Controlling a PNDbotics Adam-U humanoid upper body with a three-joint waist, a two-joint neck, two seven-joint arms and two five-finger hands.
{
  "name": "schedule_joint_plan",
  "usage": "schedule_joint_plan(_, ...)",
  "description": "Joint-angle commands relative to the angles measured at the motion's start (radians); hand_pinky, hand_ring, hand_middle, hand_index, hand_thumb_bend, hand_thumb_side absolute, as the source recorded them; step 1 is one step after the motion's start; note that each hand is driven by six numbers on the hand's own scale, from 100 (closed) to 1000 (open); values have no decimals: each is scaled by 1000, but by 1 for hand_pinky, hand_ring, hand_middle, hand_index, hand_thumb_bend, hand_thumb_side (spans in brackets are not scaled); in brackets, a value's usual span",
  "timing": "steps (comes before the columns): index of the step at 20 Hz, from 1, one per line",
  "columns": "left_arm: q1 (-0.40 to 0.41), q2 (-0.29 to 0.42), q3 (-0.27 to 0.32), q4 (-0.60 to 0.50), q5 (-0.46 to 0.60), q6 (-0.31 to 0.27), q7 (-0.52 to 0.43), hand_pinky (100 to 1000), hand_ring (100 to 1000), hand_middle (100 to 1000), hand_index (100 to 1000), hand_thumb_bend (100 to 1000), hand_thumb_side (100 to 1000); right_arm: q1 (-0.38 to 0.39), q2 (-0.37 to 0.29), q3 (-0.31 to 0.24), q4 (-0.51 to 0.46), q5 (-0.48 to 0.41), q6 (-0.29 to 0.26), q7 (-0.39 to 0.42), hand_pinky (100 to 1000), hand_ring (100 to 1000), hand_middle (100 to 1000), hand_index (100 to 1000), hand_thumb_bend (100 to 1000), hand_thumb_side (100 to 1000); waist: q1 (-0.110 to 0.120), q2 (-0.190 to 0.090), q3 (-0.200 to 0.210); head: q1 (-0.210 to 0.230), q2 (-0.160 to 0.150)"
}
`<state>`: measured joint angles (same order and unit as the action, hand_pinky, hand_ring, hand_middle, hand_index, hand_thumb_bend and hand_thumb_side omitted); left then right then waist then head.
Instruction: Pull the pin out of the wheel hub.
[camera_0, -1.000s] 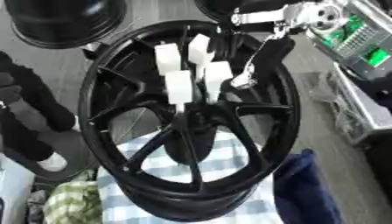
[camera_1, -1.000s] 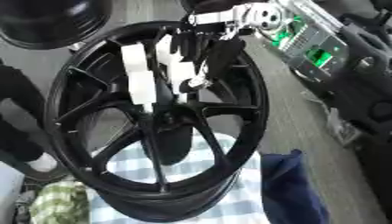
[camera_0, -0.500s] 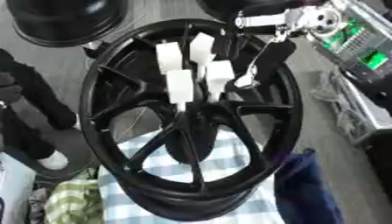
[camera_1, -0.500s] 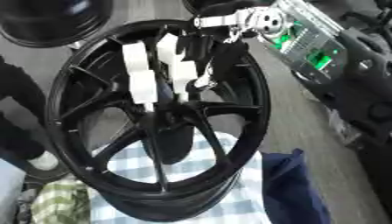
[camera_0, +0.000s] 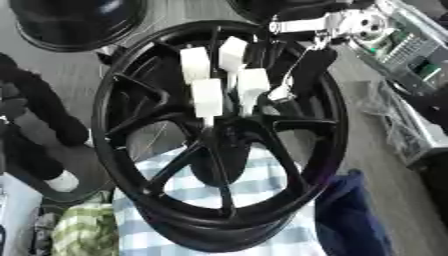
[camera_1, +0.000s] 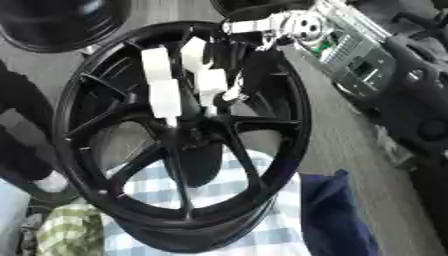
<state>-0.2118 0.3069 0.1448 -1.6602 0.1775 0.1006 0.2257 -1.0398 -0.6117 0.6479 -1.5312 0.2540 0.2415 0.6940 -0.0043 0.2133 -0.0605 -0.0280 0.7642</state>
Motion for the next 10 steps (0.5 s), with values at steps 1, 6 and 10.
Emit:
schedule_joint_plan(1, -11, 12, 4, -15, 1, -2, -2, 744, 652, 626, 648, 150, 647, -16, -9, -11, 3, -5, 6, -4, 777, 664, 673, 765, 476, 257, 0, -12, 2, -2, 6)
schedule_joint_plan(6, -10, 10, 6, -16, 1, -2, -1, 745, 652, 626, 648, 148, 649, -15, -3, -9, 6, -8, 9, -3, 776, 666, 668, 760, 451, 252, 0, -10, 5, -1, 6)
schedule_joint_plan(10, -10, 9, 6, -16, 1, -2, -1, 746, 652, 626, 648, 145, 651, -12, 1, -7, 11, -5, 10, 0, 775, 665, 663, 756, 440, 244, 0, -9, 8, -1, 6)
